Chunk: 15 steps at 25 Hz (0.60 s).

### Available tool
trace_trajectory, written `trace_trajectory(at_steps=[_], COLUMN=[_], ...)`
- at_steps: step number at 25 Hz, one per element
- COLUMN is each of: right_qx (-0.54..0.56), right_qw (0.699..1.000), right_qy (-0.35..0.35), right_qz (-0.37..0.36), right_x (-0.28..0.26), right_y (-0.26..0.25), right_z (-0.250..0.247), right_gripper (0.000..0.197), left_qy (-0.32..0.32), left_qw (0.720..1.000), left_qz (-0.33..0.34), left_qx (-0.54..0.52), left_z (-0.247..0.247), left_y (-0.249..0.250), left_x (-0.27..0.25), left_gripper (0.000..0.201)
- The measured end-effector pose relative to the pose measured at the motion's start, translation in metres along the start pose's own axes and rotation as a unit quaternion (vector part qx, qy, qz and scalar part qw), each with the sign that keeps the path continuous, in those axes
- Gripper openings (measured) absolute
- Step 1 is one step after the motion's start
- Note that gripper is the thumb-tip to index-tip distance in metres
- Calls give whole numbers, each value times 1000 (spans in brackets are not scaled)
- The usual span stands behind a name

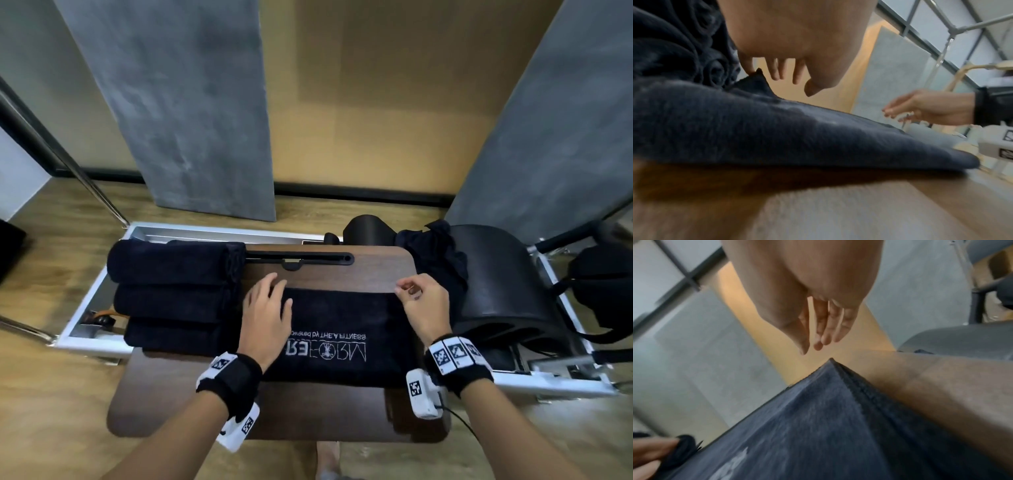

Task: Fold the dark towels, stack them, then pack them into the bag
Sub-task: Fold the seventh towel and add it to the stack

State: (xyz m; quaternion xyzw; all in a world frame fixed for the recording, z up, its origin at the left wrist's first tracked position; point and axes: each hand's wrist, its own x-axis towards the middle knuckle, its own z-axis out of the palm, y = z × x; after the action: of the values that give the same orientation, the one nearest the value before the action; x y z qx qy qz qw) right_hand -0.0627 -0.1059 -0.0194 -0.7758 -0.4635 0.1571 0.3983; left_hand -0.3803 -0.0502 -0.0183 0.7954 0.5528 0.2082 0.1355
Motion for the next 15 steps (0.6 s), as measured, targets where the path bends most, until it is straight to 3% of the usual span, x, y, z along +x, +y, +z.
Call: trace_trajectory(at_steps=[3,6,10,15], right_qx=[19,-11,-89,-138], right_qw=[992,984,976,966], right_qy=[-58,-133,-167,-182], right_qz=[-107,-120,-109,-120], right_x=[-24,-40,-55,-102], right_y=[-6,-6,0,-7], right_z=[3,3,-6,-15], right_gripper=[19,20,15,14], left_qy=[44,20,-104,-125], left_qw=[994,989,984,976], left_qz=[87,120,88,66], left_qx=[59,85,118,167], left_z=[9,18,23,12], left_y=[17,32,36,31], left_x=[-26,-50,-70,-68], left_gripper=[23,18,35,36])
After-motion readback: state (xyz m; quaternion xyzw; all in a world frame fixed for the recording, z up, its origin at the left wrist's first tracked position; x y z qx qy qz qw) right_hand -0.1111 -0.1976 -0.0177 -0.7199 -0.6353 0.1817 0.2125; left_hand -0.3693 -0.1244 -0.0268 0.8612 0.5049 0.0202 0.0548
